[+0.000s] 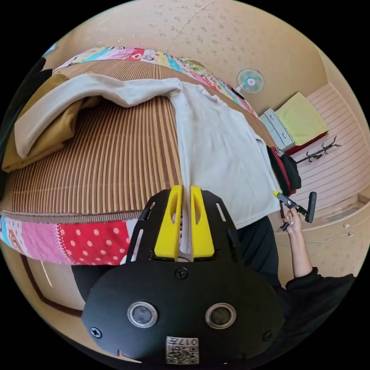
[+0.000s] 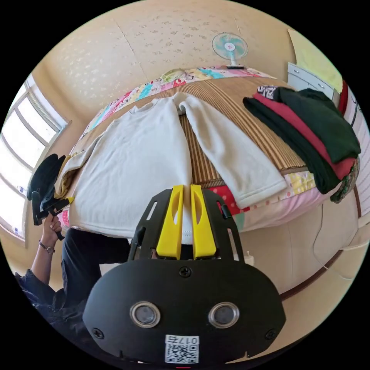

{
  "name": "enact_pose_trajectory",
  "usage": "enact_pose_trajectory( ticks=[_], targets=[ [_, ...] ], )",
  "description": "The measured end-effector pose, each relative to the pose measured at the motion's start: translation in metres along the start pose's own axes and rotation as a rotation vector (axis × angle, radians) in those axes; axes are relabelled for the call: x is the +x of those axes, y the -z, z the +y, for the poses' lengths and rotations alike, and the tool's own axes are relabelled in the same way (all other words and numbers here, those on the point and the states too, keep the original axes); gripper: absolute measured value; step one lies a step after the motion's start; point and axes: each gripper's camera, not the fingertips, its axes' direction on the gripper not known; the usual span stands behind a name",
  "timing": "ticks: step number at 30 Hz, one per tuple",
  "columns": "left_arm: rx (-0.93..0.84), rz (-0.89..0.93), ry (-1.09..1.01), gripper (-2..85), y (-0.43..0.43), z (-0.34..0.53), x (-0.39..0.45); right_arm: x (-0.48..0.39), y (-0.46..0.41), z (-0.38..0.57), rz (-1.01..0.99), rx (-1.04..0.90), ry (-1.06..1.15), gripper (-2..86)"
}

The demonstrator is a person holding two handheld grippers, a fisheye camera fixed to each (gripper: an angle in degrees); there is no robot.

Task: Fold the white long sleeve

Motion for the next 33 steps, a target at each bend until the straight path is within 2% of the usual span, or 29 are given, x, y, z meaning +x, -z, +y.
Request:
enact_pose_trajectory(
  ticks=[1, 4, 7, 9, 12, 14, 16, 18, 21, 22, 26, 28, 29, 31, 33],
  targets=[
    [0.046, 0.021, 0.021, 5.3, 0.009, 0.013, -0.003, 0.011, -0.002, 0.003, -0.017, -0.032, -0.011, 5.6],
    [0.191, 0.020, 0.071, 6.9, 0.043, 0.040, -0.001, 0.079, 0.037, 0.029, -0.220, 0.062, -0.161, 7.6],
    [0.327, 0.022, 0.010, 7.9, 0.070, 0.049, 0.022, 0.164, 0.073, 0.062, -0.501, 0.210, -0.414, 9.6],
    [0.318, 0.039, -0.060, 8.3, 0.070, 0.036, 0.041, 0.233, 0.071, 0.092, -0.796, 0.232, -0.731, 10.8],
    [0.243, -0.014, -0.180, 9.5, 0.045, 0.007, 0.071, 0.281, 0.064, 0.127, -1.030, 0.311, -1.007, 11.0],
    [0.207, -0.046, -0.238, 10.1, 0.023, -0.001, 0.079, 0.300, 0.060, 0.137, -1.040, 0.294, -1.100, 10.7],
    [0.059, -0.094, -0.226, 9.1, -0.021, -0.001, 0.067, 0.317, 0.060, 0.143, -1.030, 0.299, -1.149, 9.6],
    [0.133, -0.086, -0.226, 7.1, -0.017, 0.019, 0.060, 0.340, 0.059, 0.148, -1.003, 0.276, -1.195, 6.7],
    [0.124, -0.086, -0.212, 6.4, -0.007, 0.032, 0.056, 0.366, 0.077, 0.149, -0.945, 0.215, -1.219, 4.3],
    [0.131, -0.048, -0.203, 5.9, -0.002, 0.039, 0.048, 0.369, 0.087, 0.145, -0.929, 0.225, -1.190, 4.1],
    [0.145, 0.118, -0.105, 3.1, 0.011, 0.054, 0.011, 0.374, 0.199, 0.091, -0.798, 0.357, -0.780, 3.3],
    [0.152, 0.191, -0.074, 1.8, 0.018, 0.065, -0.003, 0.368, 0.245, 0.077, -0.684, 0.389, -0.624, 3.2],
    [0.154, 0.195, -0.074, 1.6, 0.019, 0.068, -0.003, 0.362, 0.264, 0.078, -0.567, 0.392, -0.560, 3.1],
    [0.166, 0.163, -0.091, 1.1, 0.028, 0.080, 0.003, 0.359, 0.265, 0.094, -0.412, 0.375, -0.527, 3.1],
    [0.172, 0.126, -0.107, 0.9, 0.034, 0.089, 0.010, 0.369, 0.221, 0.131, -0.306, 0.319, -0.569, 3.0]
  ],
)
